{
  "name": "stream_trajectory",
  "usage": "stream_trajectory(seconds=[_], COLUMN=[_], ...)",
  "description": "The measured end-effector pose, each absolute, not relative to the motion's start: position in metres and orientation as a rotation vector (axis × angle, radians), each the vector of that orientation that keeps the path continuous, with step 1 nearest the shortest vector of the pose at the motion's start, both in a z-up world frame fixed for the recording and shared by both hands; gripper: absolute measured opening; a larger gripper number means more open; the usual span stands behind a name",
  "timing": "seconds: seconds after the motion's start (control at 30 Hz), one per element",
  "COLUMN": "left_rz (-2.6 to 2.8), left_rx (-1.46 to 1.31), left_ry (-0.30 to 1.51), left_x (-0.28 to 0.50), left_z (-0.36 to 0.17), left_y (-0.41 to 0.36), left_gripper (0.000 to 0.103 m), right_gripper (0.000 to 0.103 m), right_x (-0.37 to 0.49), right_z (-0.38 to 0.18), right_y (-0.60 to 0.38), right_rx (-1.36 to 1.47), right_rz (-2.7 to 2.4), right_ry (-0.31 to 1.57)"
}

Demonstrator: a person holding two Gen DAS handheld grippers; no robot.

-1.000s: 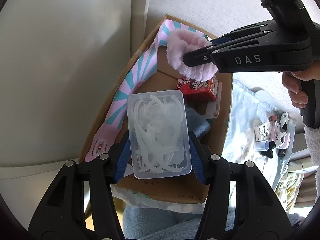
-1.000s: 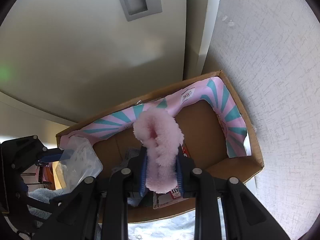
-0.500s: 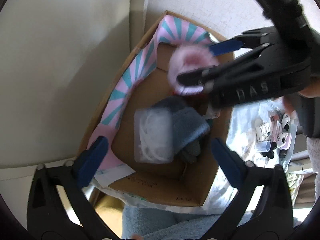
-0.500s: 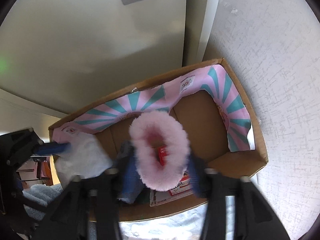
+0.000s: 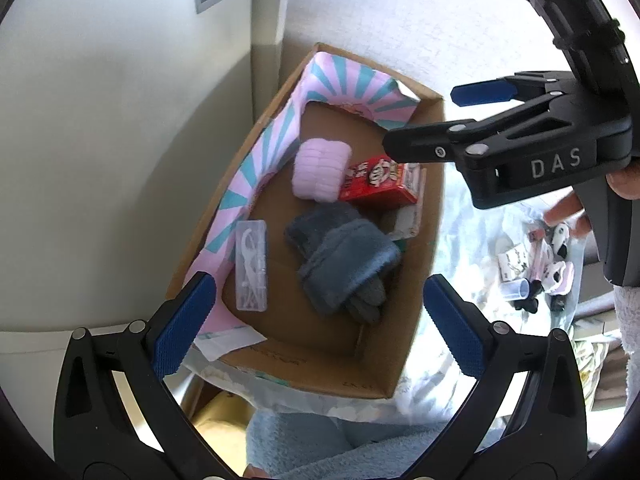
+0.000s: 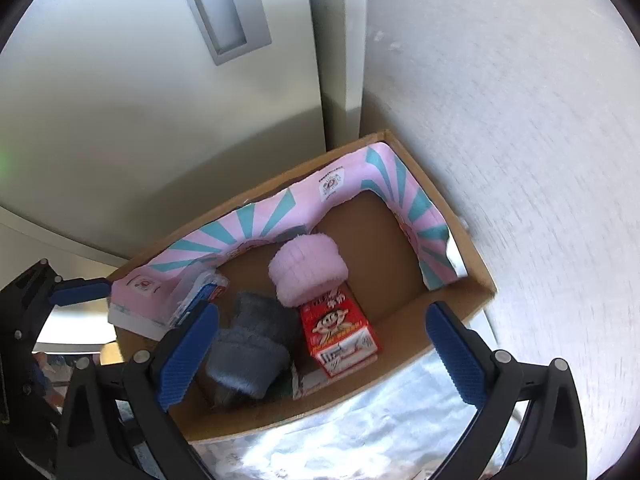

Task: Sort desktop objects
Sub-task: 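Open the left tool releasing the hair-tie box while the right releases the pink sock into the box, then move both tools back from the box to the cluttered sheet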

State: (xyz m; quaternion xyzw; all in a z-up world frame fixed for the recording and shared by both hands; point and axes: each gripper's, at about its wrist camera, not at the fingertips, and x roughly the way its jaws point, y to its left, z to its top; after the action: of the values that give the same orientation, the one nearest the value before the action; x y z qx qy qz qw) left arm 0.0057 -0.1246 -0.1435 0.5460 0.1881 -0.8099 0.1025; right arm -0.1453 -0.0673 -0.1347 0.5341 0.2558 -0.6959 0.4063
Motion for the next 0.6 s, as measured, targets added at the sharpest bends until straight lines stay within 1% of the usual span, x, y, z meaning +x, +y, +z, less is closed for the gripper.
stream_trajectory(seconds=[0.13,0.27,0.4,0.6], left_rz=[-2.438,-2.476,-2.533,-2.628], left_rx=[1.594,1.595,1.592,1.613], left_ry=[0.512,0.49,0.457,0.399], left_x=[0.009,0.009,0.004,-0.006], left_z=[-0.127,-0.114,-0.1,-0.083], left_y=[-0.118,-0.11,-0.096,-0.066], left_gripper=[0.103,0.103,0.103,0.103], right_gripper=[0.103,0.103,0.103,0.103], right_x=[-0.139,-0.136,-0.126,-0.115], right_z=[-0.126,-0.122,-0.105,-0.084], right_y=[-0.05,-0.029,-0.002,0.046], right_rx=[1.377,1.464,1.439,1.44], right_rz=[-1.767,-1.75,-1.83,-1.928], right_ry=[0.603,0.559,0.588,0.56])
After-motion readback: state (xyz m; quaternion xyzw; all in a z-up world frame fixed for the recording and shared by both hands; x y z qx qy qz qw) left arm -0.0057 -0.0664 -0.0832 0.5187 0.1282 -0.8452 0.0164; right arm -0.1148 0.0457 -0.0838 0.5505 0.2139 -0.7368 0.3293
